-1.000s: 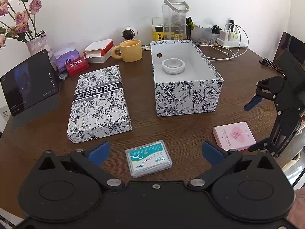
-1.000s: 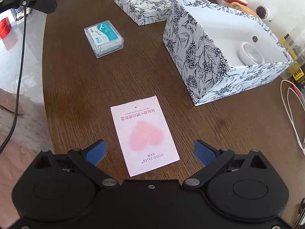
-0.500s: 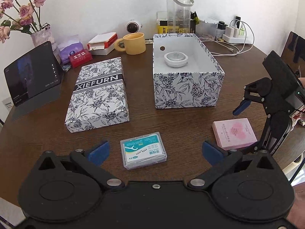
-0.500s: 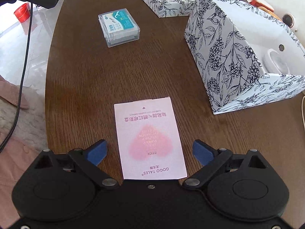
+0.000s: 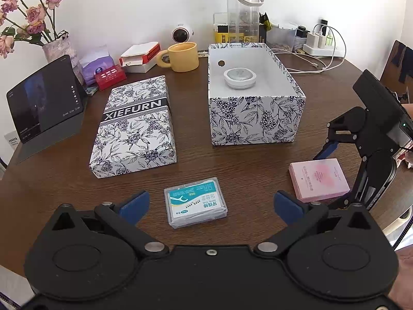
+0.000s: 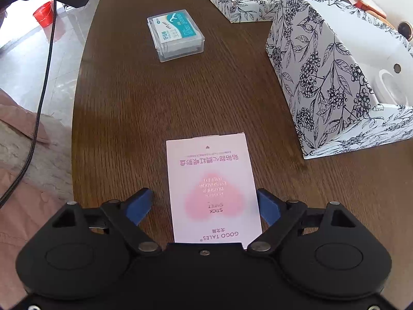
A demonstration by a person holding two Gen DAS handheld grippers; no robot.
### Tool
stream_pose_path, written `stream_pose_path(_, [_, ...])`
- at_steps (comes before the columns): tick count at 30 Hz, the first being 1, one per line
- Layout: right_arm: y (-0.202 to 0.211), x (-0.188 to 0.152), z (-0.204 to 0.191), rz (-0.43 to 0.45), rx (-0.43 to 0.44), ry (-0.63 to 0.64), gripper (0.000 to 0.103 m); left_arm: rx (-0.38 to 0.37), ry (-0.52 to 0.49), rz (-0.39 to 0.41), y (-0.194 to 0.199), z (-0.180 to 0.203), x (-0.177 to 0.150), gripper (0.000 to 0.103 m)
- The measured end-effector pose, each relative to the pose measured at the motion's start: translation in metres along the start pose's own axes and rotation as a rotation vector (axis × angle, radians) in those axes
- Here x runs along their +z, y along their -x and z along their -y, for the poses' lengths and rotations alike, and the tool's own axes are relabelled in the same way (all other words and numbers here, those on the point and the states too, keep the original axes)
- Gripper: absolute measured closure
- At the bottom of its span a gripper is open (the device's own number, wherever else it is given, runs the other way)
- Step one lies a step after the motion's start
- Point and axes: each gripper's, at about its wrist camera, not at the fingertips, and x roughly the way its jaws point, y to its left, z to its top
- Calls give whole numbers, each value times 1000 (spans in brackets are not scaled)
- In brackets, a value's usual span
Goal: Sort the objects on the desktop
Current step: 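Close the right gripper on the pink heart card box and lift it, then carry the pink card box into the storage box and open the right gripper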
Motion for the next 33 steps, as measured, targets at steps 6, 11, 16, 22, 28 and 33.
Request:
stream_pose_path(6, [0, 9, 9, -12, 13, -29, 31, 3, -10, -15, 1, -8, 1, 0])
stream_pose_path(11, [9, 21, 4, -5, 11, -35, 32, 1, -24, -21, 4, -18, 4, 0])
stream_pose_path(16, [18, 33, -3, 4, 6, -39, 33, -35, -40, -16, 9, -27, 13, 0])
stream_pose_path(22, [30, 48, -11, 16, 1, -44, 34, -98, -102, -3, 15, -32, 33, 0])
stream_pose_path(28, [77, 79, -9, 78, -16, -74, 34, -173, -138, 10, 16, -41, 59, 0])
stream_pose_path(33, [117, 113, 5, 95, -86, -38, 34, -229, -136, 32, 15, -50, 83, 0])
